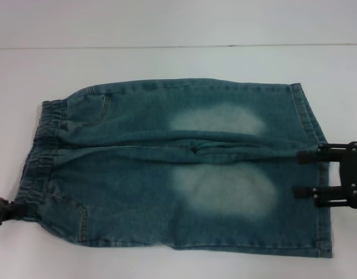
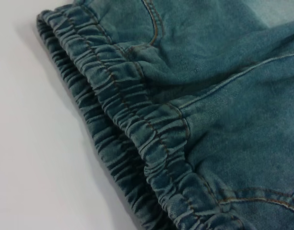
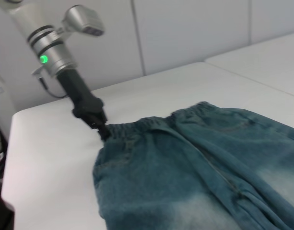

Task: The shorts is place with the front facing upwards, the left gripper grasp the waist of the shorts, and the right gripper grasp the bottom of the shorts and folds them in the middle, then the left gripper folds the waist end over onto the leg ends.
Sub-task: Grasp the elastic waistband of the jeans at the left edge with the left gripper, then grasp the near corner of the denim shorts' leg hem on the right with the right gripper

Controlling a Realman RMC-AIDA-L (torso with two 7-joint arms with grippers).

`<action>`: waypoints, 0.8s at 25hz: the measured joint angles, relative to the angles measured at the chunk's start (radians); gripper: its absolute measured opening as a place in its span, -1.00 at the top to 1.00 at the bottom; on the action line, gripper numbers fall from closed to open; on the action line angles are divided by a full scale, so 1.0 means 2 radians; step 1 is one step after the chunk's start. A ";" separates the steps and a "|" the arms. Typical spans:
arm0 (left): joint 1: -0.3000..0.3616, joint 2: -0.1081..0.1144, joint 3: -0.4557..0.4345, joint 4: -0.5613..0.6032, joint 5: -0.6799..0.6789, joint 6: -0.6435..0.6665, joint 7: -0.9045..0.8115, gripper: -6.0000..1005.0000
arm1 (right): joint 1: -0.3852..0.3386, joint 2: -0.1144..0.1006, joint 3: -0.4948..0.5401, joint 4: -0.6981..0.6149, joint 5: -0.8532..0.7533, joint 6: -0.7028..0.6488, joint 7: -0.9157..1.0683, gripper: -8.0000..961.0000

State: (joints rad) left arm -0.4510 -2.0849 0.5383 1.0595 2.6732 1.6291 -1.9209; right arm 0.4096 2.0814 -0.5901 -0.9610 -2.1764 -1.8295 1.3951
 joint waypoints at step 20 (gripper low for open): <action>-0.012 0.000 -0.001 0.000 0.000 -0.008 0.000 0.89 | -0.026 -0.004 0.025 -0.089 -0.095 -0.057 0.237 -0.64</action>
State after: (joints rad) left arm -0.4756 -2.0844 0.5356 1.0600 2.6728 1.6133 -1.9217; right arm 0.3580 2.0738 -0.5409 -1.1393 -2.3671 -1.9429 1.8700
